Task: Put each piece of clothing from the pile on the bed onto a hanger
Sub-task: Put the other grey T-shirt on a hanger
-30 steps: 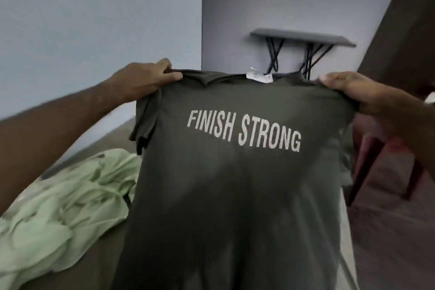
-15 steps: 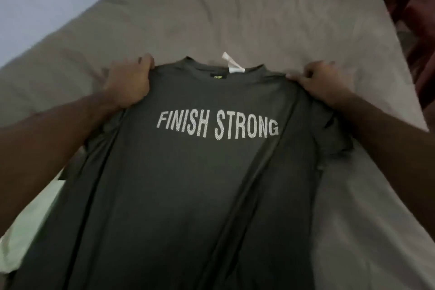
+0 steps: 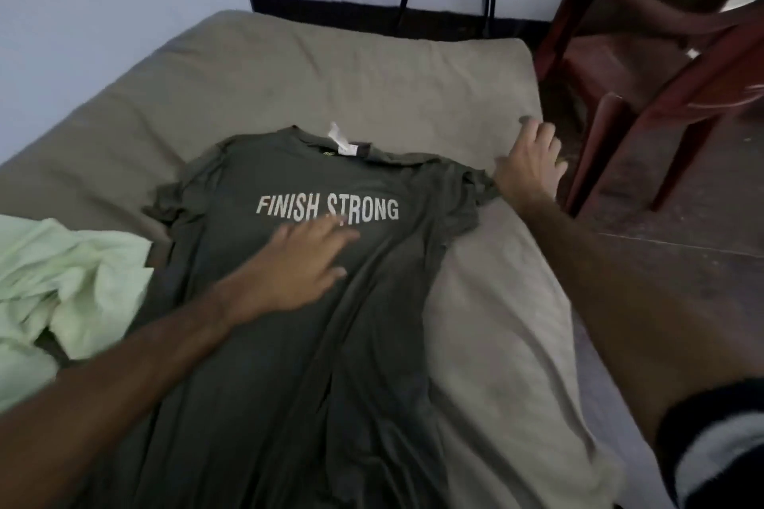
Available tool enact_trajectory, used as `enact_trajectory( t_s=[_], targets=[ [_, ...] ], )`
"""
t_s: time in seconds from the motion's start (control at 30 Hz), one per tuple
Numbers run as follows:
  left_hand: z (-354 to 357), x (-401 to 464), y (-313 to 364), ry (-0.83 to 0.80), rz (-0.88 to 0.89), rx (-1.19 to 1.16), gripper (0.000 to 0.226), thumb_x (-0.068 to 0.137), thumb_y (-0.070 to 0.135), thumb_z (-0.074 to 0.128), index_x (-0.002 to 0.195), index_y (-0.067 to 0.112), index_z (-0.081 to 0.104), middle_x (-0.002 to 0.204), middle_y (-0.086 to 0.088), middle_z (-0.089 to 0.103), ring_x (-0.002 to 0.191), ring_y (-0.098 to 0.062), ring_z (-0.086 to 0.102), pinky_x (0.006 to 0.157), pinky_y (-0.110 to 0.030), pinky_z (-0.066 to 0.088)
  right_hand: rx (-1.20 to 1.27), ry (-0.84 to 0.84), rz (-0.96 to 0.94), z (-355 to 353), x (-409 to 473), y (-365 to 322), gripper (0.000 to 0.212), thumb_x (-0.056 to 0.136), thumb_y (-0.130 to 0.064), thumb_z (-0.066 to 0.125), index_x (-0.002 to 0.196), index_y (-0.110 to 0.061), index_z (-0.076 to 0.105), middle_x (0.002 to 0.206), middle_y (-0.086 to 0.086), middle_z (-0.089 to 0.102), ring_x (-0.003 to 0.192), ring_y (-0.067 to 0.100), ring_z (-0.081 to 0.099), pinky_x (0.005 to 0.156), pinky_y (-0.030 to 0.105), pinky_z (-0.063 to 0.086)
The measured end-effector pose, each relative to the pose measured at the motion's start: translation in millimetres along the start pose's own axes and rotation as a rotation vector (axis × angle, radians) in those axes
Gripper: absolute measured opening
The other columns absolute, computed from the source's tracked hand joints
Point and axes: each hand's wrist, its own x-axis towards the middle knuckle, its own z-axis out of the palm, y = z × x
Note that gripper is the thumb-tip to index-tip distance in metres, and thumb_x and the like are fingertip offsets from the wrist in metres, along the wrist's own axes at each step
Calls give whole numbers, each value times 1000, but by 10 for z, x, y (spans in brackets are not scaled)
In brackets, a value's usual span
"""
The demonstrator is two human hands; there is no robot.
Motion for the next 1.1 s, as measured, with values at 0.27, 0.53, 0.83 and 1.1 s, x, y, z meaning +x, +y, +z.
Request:
enact_trajectory(
  t_s=[0.27,0.53,0.83,1.1],
  targets=[
    [233,-1636,254,-25,49,61,55,93,56,43,145,37,39,154,7,37,141,-19,38,106,-46,36,60,-439,-423,-643,-2687,-26,41,95,-51,53,128,-27,52,128,1,49,122,27,44,97,47,39],
    [464,-3219,-101,-13,-433,11,57,94,68,39,146,43,41,137,0,47,119,-31,52,94,-53,43,-41,-542,-359,-835,-3732,-148,60,103,-38,45,156,-39,17,128,9,66,109,33,65,88,43,50],
    [669,-3523,-137,10,-547,-254,52,101,32,54,151,29,38,136,-14,58,116,-31,59,99,-43,47,-145,-532,-109,-1533,-4089,639,42,102,-31,45,142,-42,48,129,5,65,114,30,62,90,40,51],
    [633,-3681,-282,127,-366,-275,43,99,13,58,139,24,53,110,-7,63,90,-16,62,82,-32,50,-466,-274,-417,-1451,-4214,406,39,79,-34,72,114,-17,64,118,10,55,102,34,54,79,46,49]
  ],
)
